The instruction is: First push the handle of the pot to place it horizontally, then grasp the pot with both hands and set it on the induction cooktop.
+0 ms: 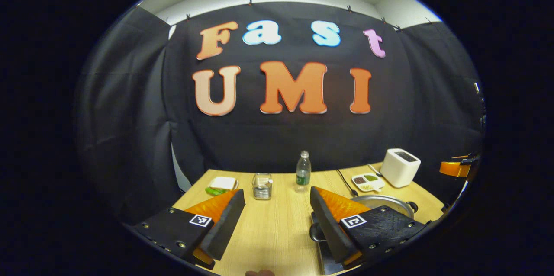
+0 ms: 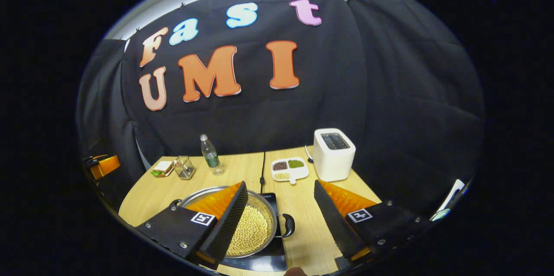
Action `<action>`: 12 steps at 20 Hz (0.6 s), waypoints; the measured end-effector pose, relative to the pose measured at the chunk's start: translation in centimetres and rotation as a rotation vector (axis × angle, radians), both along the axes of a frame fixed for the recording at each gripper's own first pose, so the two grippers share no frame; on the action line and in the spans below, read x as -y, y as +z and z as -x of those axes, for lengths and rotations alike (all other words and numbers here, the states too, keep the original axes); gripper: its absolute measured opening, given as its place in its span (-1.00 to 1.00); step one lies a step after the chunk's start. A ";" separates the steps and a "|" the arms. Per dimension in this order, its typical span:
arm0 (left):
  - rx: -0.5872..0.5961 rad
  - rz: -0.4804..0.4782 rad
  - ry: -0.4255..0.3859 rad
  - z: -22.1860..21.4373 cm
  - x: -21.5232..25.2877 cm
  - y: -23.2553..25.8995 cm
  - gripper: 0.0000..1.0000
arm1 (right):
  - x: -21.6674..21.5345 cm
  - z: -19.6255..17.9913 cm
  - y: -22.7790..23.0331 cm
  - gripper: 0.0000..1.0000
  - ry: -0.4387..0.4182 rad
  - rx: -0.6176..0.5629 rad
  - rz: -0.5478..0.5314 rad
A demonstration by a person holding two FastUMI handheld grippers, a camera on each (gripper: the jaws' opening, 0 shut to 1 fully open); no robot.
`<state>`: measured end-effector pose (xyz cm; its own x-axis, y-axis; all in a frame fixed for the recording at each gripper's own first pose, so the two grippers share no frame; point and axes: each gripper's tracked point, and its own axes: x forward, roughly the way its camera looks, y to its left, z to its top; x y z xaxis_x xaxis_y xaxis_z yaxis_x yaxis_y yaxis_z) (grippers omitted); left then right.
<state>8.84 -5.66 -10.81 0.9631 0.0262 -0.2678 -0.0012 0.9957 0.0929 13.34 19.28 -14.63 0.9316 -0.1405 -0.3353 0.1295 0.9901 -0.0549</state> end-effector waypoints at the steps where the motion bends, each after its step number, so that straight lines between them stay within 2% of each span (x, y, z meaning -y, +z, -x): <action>1: 0.059 -0.010 0.028 1.1 -1.3 3.2 0.84 | -0.5 0.5 1.9 0.91 0.012 0.036 0.005; 3: 0.137 -0.054 0.046 3.2 -2.7 7.4 0.82 | -1.3 1.8 4.8 0.91 0.036 0.086 0.009; 6: 0.211 -0.107 0.063 5.8 -3.7 11.0 0.80 | -1.9 4.0 8.7 0.91 0.055 0.152 0.007; 7: 0.227 -0.107 0.062 6.3 -3.6 11.8 0.80 | -2.1 4.6 9.5 1.00 0.061 0.169 -0.012; 8: 0.240 -0.107 0.056 6.9 -3.4 12.3 0.82 | -2.3 5.3 10.5 0.91 0.069 0.184 -0.032; 10: 0.249 -0.098 0.036 7.5 -2.7 12.4 0.82 | -2.1 5.9 11.8 0.91 0.074 0.212 -0.044; 11: 0.242 -0.086 0.019 7.7 -2.1 12.2 0.82 | -2.1 6.0 11.8 1.00 0.072 0.219 -0.041; 12: 0.230 -0.076 0.005 7.8 -1.5 11.8 0.83 | -2.2 6.0 11.8 0.90 0.071 0.222 -0.038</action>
<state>1.04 -4.19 0.97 0.9983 0.0430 -0.0387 -0.0361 0.9857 0.1645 7.31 21.44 -2.86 0.9902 -0.0633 -0.1245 0.0643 0.9979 0.0043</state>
